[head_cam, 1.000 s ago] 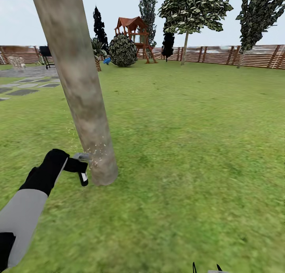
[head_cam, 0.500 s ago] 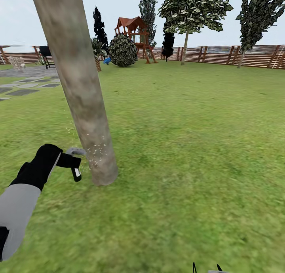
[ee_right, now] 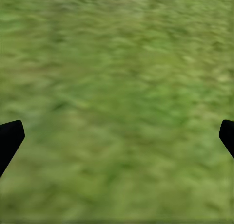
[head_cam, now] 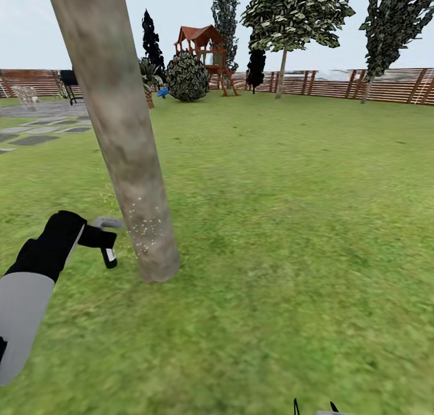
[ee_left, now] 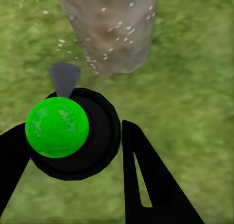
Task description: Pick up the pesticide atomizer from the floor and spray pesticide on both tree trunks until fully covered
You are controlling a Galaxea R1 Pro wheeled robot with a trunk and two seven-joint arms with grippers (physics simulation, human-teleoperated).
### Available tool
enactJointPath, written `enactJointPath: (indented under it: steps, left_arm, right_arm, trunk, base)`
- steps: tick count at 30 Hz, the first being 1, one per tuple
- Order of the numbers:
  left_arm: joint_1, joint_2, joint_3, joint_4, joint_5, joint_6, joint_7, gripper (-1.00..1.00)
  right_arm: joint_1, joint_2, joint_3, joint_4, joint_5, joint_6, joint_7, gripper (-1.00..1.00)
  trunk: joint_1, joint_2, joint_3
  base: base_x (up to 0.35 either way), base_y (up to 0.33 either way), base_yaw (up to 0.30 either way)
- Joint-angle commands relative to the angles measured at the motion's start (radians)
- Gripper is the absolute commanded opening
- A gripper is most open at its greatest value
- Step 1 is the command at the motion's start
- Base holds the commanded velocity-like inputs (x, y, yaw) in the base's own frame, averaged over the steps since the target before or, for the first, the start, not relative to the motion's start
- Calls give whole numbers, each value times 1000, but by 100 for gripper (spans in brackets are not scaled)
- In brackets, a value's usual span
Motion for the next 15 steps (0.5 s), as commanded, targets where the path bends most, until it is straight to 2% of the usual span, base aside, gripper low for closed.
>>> enactJointPath:
  steps: [1,7,15]
  left_arm:
    - [5,-1,-1,0,1,0,0,-100]
    - [15,-10,-4,0,1,0,0,-100]
    - [16,8,1,3,0,-3,0,-100]
  right_arm:
    - [0,0,0,0,0,0,0,100]
    - [0,0,0,0,0,0,0,100]
    - [0,1,0,0,0,0,0,100]
  trunk:
    - [0,0,0]
    - [0,0,0]
    - [0,0,0]
  base:
    - [148,32,0]
    - [266,79,0]
    - [25,8,0]
